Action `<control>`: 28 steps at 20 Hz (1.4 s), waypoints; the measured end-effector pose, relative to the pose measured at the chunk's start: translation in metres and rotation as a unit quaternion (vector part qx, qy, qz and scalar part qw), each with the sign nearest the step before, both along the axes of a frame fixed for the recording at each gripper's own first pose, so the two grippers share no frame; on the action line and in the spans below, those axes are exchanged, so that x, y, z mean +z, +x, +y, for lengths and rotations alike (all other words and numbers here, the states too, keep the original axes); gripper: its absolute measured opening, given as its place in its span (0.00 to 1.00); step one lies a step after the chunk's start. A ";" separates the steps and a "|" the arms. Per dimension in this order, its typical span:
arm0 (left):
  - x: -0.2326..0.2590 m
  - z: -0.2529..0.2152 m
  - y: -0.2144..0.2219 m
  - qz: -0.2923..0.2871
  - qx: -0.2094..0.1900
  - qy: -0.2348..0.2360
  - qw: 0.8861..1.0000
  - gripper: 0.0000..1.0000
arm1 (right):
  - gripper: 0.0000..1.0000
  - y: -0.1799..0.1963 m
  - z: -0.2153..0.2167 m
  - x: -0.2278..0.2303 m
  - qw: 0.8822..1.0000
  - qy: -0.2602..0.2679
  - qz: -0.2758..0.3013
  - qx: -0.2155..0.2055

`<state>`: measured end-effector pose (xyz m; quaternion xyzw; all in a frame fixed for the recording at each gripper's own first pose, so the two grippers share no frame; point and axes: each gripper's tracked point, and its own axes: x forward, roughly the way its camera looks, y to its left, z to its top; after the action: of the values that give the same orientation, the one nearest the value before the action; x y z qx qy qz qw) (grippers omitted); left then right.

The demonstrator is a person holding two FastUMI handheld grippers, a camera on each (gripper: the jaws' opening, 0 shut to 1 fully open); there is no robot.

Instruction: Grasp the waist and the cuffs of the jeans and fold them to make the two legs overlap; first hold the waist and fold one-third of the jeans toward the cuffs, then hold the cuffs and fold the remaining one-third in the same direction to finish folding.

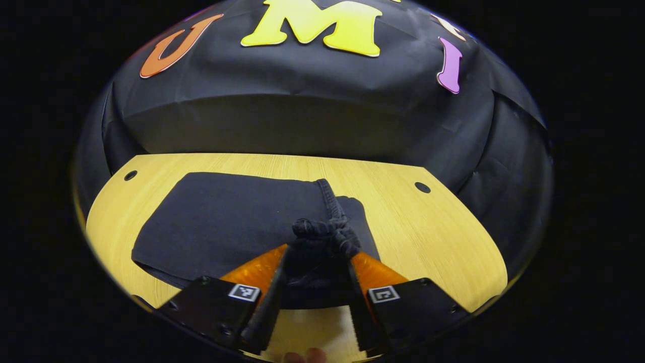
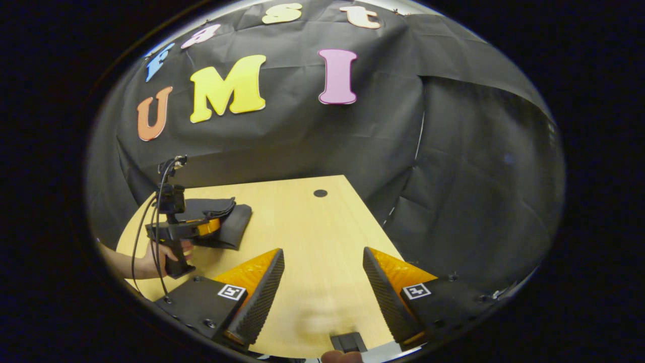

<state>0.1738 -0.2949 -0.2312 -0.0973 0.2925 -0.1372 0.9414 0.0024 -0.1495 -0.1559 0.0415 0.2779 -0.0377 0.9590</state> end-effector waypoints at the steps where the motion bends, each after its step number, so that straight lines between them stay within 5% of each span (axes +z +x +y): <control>1: 0.002 -0.002 0.000 -0.002 -0.001 -0.001 1.000 0.89 | 0.94 0.004 0.002 0.000 1.000 -0.001 -0.002 0.005; 2: 0.004 -0.003 -0.003 -0.001 -0.002 -0.002 1.000 0.82 | 0.94 0.007 0.003 0.001 1.000 -0.001 -0.003 0.009; 6: 0.021 -0.015 -0.014 -0.004 -0.019 -0.028 0.999 0.85 | 0.96 0.012 0.008 0.006 1.000 0.002 -0.009 0.020; 7: 0.025 -0.016 -0.017 -0.003 -0.021 -0.033 0.999 0.97 | 0.96 0.012 0.009 0.008 1.000 0.001 -0.012 0.023; 8: 0.032 -0.015 -0.021 -0.006 -0.020 -0.035 0.999 0.85 | 0.96 0.015 0.012 0.012 1.000 0.001 -0.016 0.026; 14: 0.116 0.036 -0.045 -0.062 0.012 -0.019 0.998 0.86 | 0.96 0.041 0.042 0.047 0.996 0.005 -0.065 0.058; 21: 0.241 0.134 -0.076 -0.170 0.082 0.021 0.982 0.87 | 0.96 0.090 0.131 0.110 0.983 0.037 -0.133 0.121; 28: 0.305 0.216 -0.117 -0.250 0.141 0.076 0.955 0.87 | 0.94 0.096 0.199 0.172 0.967 0.022 -0.194 0.165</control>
<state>0.0571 -0.0791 0.0740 -0.0283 0.0405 -0.0003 0.9988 0.0989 0.0492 0.0158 0.0225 0.0906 0.1356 0.9864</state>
